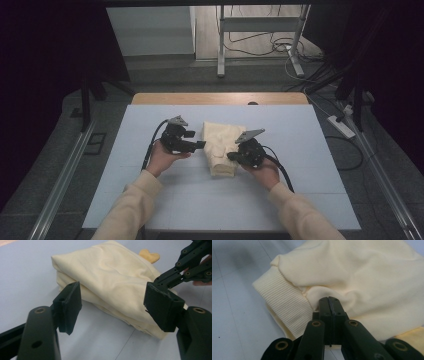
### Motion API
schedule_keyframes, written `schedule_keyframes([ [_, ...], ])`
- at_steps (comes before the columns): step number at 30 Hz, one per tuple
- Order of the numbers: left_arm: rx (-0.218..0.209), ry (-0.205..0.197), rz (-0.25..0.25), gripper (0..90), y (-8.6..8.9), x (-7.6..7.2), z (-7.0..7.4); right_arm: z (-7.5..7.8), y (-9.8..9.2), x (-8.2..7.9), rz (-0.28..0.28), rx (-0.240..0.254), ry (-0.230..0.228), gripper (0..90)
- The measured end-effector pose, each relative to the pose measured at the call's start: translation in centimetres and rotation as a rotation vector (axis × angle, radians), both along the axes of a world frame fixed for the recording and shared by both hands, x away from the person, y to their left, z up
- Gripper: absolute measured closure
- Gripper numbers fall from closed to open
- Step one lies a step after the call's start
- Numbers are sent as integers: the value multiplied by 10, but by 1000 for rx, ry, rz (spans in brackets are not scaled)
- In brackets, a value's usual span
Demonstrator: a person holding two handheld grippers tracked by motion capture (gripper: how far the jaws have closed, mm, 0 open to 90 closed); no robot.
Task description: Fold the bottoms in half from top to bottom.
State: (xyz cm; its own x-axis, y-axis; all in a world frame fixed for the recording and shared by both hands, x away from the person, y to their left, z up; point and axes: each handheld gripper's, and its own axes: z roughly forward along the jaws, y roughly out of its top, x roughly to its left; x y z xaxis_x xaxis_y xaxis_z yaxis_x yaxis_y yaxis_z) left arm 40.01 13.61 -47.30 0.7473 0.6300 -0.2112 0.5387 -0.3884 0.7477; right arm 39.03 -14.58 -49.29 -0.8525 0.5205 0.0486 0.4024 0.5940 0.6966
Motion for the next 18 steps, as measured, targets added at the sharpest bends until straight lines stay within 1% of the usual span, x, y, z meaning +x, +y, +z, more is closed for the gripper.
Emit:
schedule_keyframes([
  [2, 9, 1, -5, 303, -1, 0, -1, 0, 0, 0, 3, 2, -2, 893],
  [4, 8, 3, -4, 301, -1, 0, -1, 2, 1, 0, 2, -4, -6, 893],
  [7, 7, -1, -4, 300, -1, -1, 0, 7, -2, 0, -1, 11, -15, 892],
  [9, 4, -2, -2, 299, -1, -1, 0, 12, -4, 0, -4, 22, -19, 891],
  [14, 3, -9, -1, 296, 0, -4, 2, 24, -14, -2, -28, 43, -49, 891],
  [18, 2, -10, -9, 293, -1, -8, 3, 30, -22, -4, -43, 55, -54, 891],
])
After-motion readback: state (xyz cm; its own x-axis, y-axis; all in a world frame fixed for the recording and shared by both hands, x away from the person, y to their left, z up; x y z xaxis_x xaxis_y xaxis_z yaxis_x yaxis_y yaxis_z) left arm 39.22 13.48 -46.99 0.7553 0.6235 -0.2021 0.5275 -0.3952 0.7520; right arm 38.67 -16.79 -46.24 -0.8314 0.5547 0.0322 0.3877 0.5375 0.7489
